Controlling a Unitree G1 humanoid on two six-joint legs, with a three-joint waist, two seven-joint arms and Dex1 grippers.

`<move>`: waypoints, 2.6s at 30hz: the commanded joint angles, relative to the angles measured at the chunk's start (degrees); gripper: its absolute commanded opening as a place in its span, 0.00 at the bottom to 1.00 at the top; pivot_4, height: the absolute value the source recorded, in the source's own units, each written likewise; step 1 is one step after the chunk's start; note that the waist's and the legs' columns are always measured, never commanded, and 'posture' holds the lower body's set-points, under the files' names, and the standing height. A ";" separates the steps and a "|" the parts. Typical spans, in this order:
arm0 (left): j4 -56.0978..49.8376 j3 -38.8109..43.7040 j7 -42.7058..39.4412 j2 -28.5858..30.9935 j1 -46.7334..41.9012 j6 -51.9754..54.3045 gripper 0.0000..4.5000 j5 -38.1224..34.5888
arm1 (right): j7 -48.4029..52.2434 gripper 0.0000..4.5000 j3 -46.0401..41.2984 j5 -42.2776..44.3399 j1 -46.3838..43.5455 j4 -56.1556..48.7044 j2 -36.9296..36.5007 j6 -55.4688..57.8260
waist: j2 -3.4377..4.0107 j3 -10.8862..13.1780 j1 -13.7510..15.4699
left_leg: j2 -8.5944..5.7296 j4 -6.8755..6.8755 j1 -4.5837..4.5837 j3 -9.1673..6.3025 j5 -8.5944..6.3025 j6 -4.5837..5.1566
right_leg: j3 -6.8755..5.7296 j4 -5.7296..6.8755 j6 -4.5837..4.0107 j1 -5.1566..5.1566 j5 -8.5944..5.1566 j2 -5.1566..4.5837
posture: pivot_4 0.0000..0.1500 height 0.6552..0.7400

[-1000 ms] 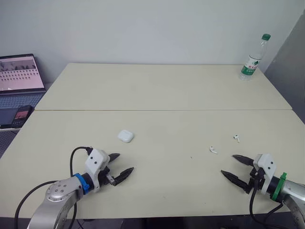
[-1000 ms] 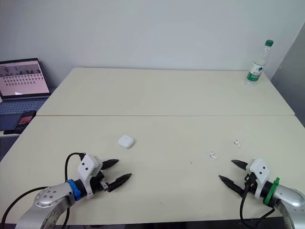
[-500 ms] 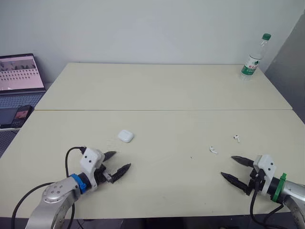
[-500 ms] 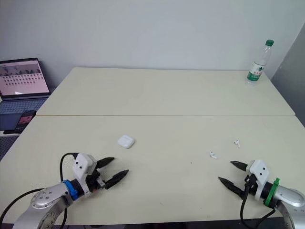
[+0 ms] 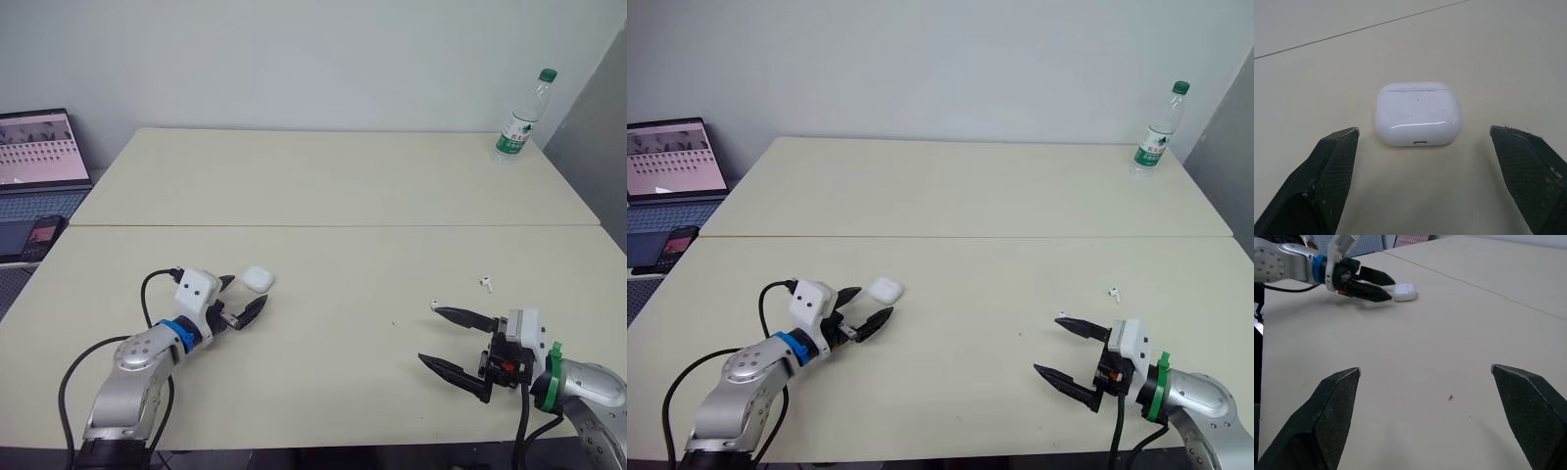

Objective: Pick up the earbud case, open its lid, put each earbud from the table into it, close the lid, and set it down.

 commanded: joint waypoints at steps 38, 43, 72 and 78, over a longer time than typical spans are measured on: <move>13.15 -14.17 -12.01 -14.18 -33.29 -19.42 0.61 3.31 | -51.80 1.00 -8.51 48.40 -44.70 9.77 7.56 53.28 | -0.06 0.05 -0.14 | -0.05 0.17 -0.42 -0.09 0.00 0.01 | 0.05 -0.06 -0.07 -0.15 0.33 0.12 | 1.00 0.95; 14.73 -15.19 -13.29 -15.80 -33.50 -21.78 0.61 3.45 | -63.01 1.00 -6.75 63.13 -49.35 15.08 8.10 56.57 | -0.06 0.05 -0.14 | -0.03 0.18 -0.48 -0.11 0.00 0.02 | 0.05 -0.08 -0.07 -0.15 0.33 0.12 | 1.00 0.95; 12.35 -14.79 -14.20 -15.56 -32.03 -18.11 0.97 2.25 | -64.50 0.17 -0.62 67.95 -50.92 16.47 3.95 56.00 | -0.06 0.05 -0.15 | 0.00 0.17 -0.52 -0.17 0.00 0.03 | 0.02 -0.13 -0.02 -0.18 0.31 0.12 | 1.00 0.95; 6.70 -13.36 -23.10 -10.03 -30.38 -3.10 0.99 -7.78 | -43.43 0.17 -0.02 55.87 -49.11 15.52 -5.16 57.75 | -0.05 0.06 -0.15 | 0.01 0.14 -0.55 -0.17 -0.01 0.03 | -0.02 -0.22 0.00 -0.19 0.30 0.11 | 1.00 0.95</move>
